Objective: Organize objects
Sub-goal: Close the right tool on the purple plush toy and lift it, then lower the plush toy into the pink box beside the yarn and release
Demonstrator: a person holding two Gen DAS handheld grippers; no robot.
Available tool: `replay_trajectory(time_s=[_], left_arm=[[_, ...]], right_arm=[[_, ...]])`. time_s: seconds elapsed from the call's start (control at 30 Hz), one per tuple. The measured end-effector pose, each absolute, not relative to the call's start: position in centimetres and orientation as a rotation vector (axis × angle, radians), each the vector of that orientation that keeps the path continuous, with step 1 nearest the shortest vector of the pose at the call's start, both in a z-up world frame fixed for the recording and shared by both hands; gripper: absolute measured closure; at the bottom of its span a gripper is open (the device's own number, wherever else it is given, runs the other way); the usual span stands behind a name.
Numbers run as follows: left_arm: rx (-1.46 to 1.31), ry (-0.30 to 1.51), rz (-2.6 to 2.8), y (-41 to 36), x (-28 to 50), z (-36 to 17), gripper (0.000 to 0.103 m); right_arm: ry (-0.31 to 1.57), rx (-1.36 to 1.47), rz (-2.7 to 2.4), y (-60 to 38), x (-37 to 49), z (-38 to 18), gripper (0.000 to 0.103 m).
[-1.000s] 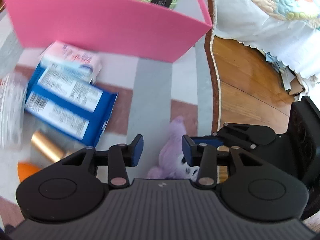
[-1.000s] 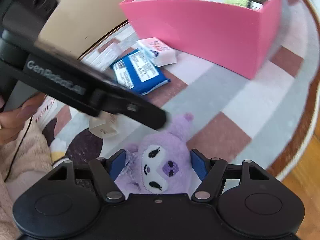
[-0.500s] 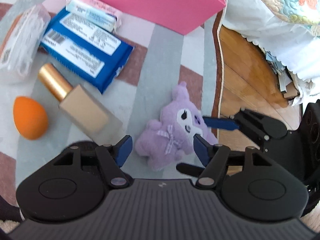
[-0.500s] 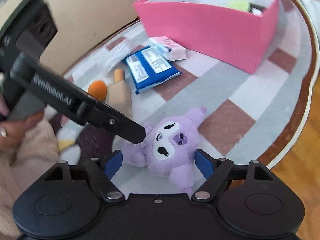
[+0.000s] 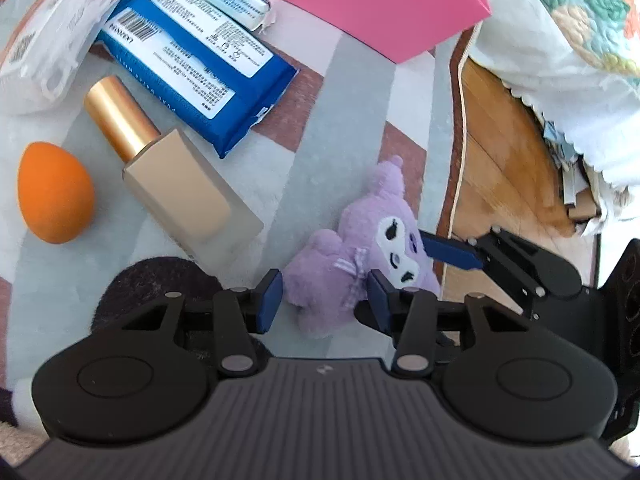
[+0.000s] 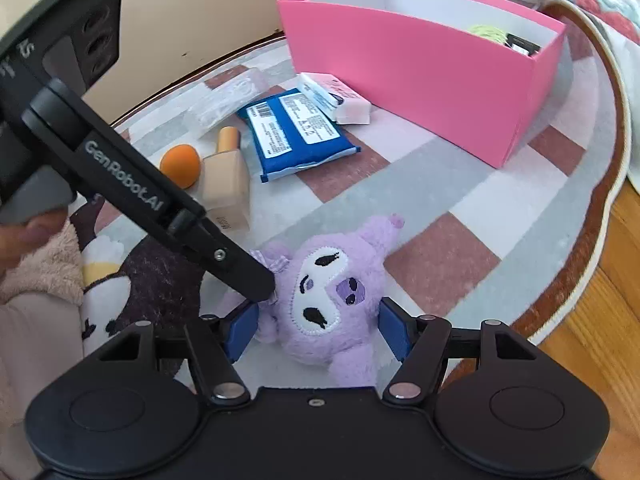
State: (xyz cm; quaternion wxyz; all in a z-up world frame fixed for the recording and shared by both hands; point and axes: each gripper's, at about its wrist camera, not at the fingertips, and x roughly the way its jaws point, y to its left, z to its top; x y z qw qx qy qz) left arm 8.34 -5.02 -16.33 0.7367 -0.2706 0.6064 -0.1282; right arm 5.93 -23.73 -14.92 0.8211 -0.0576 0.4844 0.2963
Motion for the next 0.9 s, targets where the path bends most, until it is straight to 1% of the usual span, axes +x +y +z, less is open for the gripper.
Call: replay_trajectory(time_s=[0.13,0.23,0.3,0.37,0.47,0.73,0.9], left_arm=[[-0.64,1.317,-0.274,-4.5,8.2,-16.7,0.058],[-0.633,1.298,-0.267,-4.6,8.2,-16.6,0.061],[-0.62,1.288,-0.271,-4.7,8.2,-16.4,0.062],[-0.617,1.278,-0.274,-4.7,8.2,-16.4,0.063],[-0.631,1.254,-0.283,-4.6,8.2,-16.3,0.063],[-0.564,1.148,-0.33,-4.3,7.9,-13.2,0.063],[-0.552,1.108,-0.369,-3.4,7.7,-11.3,0.063]], right_arm=[[1.081,0.016,0.586,-24.6,6.3,-15.7,0.032],[1.072,0.078,0.563,-24.8,5.8,-16.2,0.032],[1.06,0.092,0.549,-24.7,5.4,-16.1,0.035],[1.056,0.099,0.535,-24.7,5.2,-15.9,0.041],[1.059,0.114,0.498,-24.7,5.1,-15.6,0.044],[1.025,0.131,0.445,-24.3,5.1,-13.1,0.044],[1.012,0.088,0.46,-23.6,5.0,-11.0,0.042]])
